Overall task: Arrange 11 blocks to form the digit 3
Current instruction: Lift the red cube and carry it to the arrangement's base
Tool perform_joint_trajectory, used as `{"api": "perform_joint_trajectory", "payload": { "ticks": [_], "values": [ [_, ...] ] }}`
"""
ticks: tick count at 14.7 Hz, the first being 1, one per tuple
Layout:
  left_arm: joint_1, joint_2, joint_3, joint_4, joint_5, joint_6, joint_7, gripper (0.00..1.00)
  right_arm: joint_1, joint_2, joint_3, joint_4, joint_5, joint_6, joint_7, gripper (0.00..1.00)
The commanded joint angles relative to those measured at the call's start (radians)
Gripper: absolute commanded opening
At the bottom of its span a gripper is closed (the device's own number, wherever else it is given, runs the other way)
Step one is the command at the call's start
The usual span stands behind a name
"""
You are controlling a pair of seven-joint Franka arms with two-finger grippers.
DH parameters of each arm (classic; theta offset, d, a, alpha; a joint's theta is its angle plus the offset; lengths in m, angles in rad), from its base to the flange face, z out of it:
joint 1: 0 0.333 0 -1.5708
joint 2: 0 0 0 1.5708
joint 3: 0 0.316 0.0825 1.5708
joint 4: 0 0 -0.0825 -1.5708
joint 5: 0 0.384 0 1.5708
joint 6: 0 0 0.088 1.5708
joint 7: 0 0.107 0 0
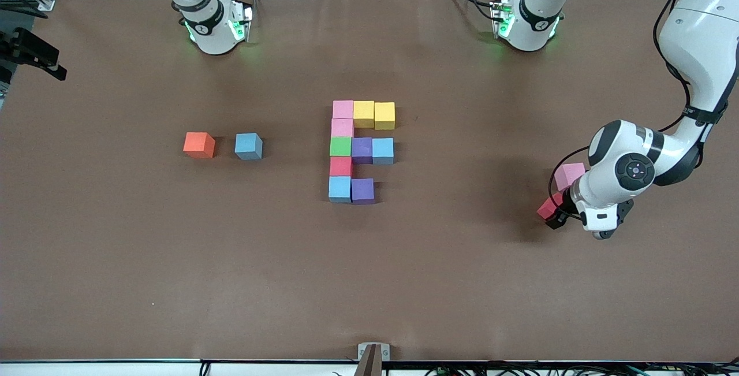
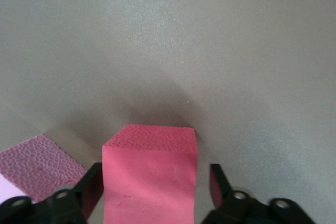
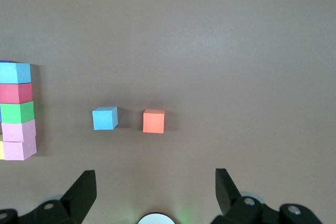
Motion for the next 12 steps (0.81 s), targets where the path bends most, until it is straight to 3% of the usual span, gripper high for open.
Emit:
{"api": "perform_joint_trajectory", "payload": {
  "ticks": [1, 7, 12],
  "values": [
    [0.010, 0.006, -0.007, -0.009, 0.042, 0.020, -0.009, 0.32, -0.004, -0.023, 0.000, -0.031, -0.002, 0.016, 0.005, 1.00],
    [-0.086, 0.028, -0.009, 0.084, 0.028, 0.004, -0.261, 0.30, 0.003, -0.020, 0.005, -0.031, 0.003, 0.010, 0.008, 1.00],
    [-0.243, 0.098, -0.007, 0.204, -0.005, -0.025, -0.608, 0.30, 0.006, -0.020, 0.005, -0.031, 0.008, 0.019, 0.008, 1.00]
  ]
}}
